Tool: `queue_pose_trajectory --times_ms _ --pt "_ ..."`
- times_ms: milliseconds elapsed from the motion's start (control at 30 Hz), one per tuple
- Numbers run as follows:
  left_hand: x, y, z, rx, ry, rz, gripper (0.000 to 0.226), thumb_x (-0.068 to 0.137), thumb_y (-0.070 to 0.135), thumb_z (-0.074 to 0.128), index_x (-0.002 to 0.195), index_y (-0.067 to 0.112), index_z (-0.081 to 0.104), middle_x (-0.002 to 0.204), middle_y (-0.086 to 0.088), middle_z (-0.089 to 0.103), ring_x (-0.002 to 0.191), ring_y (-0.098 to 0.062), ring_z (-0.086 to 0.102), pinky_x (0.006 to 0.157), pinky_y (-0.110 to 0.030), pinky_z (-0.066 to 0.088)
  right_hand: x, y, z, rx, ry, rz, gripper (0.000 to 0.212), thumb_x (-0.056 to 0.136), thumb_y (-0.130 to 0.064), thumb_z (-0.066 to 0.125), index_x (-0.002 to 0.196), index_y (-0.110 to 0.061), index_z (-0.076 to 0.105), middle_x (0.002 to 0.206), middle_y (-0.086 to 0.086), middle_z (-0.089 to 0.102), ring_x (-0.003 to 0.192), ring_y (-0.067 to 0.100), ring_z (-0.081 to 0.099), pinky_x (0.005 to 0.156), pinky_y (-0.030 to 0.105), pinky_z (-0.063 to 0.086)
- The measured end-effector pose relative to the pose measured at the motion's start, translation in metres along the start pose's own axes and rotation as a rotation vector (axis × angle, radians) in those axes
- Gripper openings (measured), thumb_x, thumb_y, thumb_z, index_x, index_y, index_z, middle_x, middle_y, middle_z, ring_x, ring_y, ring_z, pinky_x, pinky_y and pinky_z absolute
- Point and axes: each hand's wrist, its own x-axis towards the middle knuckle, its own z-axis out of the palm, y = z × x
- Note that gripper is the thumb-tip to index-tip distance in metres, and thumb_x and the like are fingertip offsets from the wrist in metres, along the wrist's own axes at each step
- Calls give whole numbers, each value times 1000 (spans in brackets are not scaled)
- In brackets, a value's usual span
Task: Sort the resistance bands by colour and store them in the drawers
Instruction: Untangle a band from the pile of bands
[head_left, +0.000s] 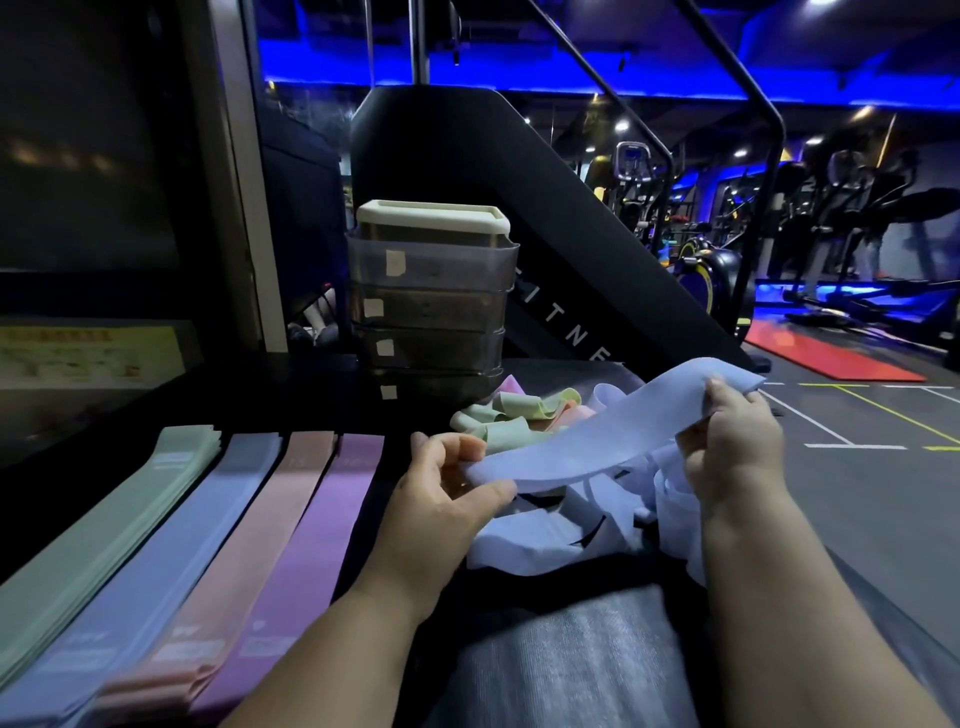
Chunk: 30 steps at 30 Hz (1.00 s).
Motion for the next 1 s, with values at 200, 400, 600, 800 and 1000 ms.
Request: queue_pose_trajectory --times_ms 200,400,600,800,1000 --pt "-1 0 0 41 24 -61 30 69 28 74 95 18 61 101 0 61 84 -9 57 76 -20 46 -4 1 3 -13 56 11 18 101 -11 45 86 -19 50 81 -1 57 60 1 60 46 13 48" --pt "-8 10 -6 351 -97 -208 43 78 4 66 113 26 53 105 7 63 87 -9 63 68 -16 52 0 7 0 -167 35 -11 9 98 -14 49 91 -18 53 82 1 59 73 16 61 58 22 50" --pt "-24 27 -26 515 -236 -299 10 81 16 68 89 18 64 83 -3 71 61 -13 61 66 -29 56 -8 17 5 -176 -71 -22 9 96 -14 53 89 -18 55 80 7 62 69 19 64 60 26 52" --pt "-48 45 -58 767 -183 -204 6 85 34 60 83 30 63 83 10 70 77 -9 66 75 -31 56 -28 29 21 -325 -200 -70 12 97 -13 54 87 -18 57 77 4 61 65 14 60 56 24 50" --pt "-67 50 -96 828 -122 -123 12 89 35 56 79 31 62 66 14 59 60 -8 56 60 -25 50 -45 41 32 -486 -304 -141 15 95 -11 57 83 -20 55 55 -13 55 43 -2 47 41 13 35"
